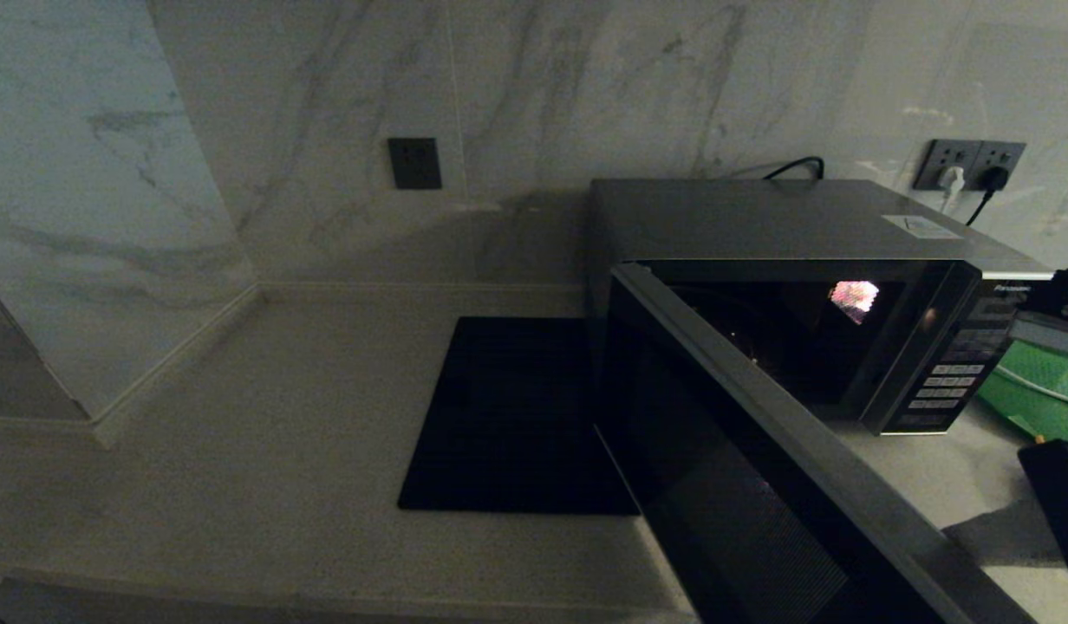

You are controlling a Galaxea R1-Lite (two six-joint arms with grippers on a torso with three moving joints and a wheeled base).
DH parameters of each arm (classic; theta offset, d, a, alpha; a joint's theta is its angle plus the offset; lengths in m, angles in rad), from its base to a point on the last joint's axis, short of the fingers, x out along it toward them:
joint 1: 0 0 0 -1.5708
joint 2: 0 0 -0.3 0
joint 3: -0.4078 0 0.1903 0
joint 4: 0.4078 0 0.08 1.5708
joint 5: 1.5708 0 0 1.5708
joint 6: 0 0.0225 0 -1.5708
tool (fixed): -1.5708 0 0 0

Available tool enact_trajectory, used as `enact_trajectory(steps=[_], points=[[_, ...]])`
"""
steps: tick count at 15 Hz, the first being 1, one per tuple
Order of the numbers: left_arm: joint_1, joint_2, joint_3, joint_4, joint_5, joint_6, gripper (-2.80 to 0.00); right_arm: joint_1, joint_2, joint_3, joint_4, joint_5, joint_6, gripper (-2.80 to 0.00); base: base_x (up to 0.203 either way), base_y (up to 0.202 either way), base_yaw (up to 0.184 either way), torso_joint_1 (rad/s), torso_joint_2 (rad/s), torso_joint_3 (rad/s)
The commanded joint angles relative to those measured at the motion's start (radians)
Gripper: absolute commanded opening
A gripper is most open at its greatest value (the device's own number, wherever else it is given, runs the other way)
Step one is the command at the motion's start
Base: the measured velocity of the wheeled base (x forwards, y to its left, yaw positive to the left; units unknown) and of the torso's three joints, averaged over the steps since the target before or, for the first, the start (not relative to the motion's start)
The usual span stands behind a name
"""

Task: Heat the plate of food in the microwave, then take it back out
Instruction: Open the microwave oven

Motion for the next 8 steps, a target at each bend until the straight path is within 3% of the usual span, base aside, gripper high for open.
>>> enact_trajectory(steps=[1, 8], points=[[0.000, 0.000, 0.000, 0.000, 0.001, -0.001, -2.80, 0.070, 0.005, -0.015, 0.004, 0.050, -0.001, -2.80, 0.000, 0.000, 0.000, 0.000, 0.00, 0.000], [0.000, 0.000, 0.000, 0.000, 0.001, -0.001, -2.80, 0.189, 0.179, -0.134, 0.003, 0.062, -0.005, -2.80, 0.000, 0.000, 0.000, 0.000, 0.00, 0.000]])
